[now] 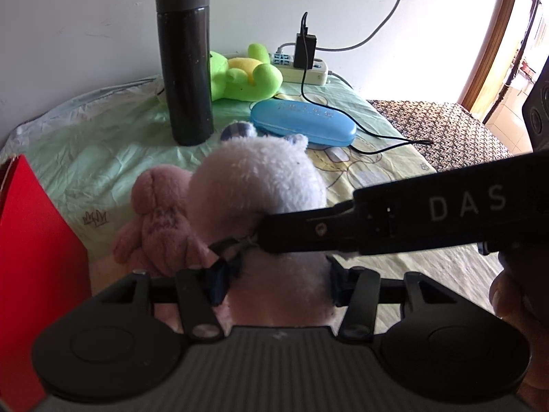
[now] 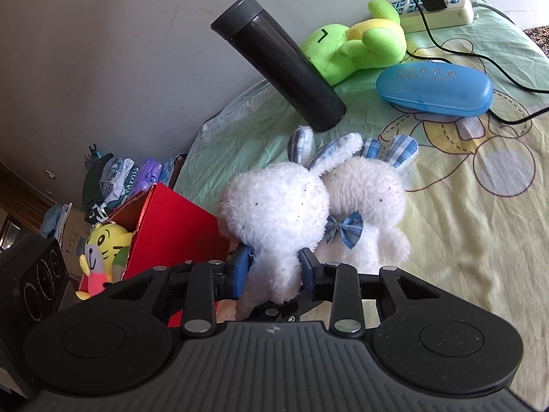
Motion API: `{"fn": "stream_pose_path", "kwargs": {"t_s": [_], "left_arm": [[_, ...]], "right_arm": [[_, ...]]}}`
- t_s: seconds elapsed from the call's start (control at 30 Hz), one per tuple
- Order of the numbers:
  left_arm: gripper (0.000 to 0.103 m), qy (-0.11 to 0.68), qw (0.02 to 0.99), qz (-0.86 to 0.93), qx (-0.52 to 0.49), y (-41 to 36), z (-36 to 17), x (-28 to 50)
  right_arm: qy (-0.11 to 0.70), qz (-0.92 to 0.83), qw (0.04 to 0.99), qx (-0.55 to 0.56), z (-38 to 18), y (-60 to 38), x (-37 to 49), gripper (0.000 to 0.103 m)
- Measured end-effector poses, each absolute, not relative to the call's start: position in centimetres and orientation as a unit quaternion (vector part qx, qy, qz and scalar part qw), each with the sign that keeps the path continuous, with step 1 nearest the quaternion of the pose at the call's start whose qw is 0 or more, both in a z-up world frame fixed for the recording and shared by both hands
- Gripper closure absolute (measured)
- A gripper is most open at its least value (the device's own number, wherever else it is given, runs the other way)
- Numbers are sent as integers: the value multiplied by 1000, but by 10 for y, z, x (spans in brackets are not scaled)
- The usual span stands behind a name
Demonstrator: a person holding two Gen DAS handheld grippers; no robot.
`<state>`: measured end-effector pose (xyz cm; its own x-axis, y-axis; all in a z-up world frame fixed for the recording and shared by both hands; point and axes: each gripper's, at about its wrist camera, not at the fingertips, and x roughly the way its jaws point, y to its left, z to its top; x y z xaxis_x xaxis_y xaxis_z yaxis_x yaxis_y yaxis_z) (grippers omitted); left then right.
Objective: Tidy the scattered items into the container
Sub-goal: 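Lift the white bunny and carry it over the red box with the right gripper, then lower the white bunny into the red box beside the mushroom doll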
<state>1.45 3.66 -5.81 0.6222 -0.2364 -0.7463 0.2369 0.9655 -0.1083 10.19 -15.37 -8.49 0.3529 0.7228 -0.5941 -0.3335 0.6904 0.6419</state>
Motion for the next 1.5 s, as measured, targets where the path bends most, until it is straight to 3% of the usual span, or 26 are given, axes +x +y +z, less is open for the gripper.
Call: {"fn": "stream_pose_path", "kwargs": {"t_s": [0.8,1.17,1.5], "left_arm": [[50,383,905,-178,50,70,-24,-107],[51,335,918,-200,65,144,12,-150],[50,299,938,-169,53,213,33,-138]], "right_arm": [[458,327,798,218,-57,-129,-16,68],[428,331,812,220,-19,-68,-60,68],[374,355,840,171,4,6,-56,68]]}}
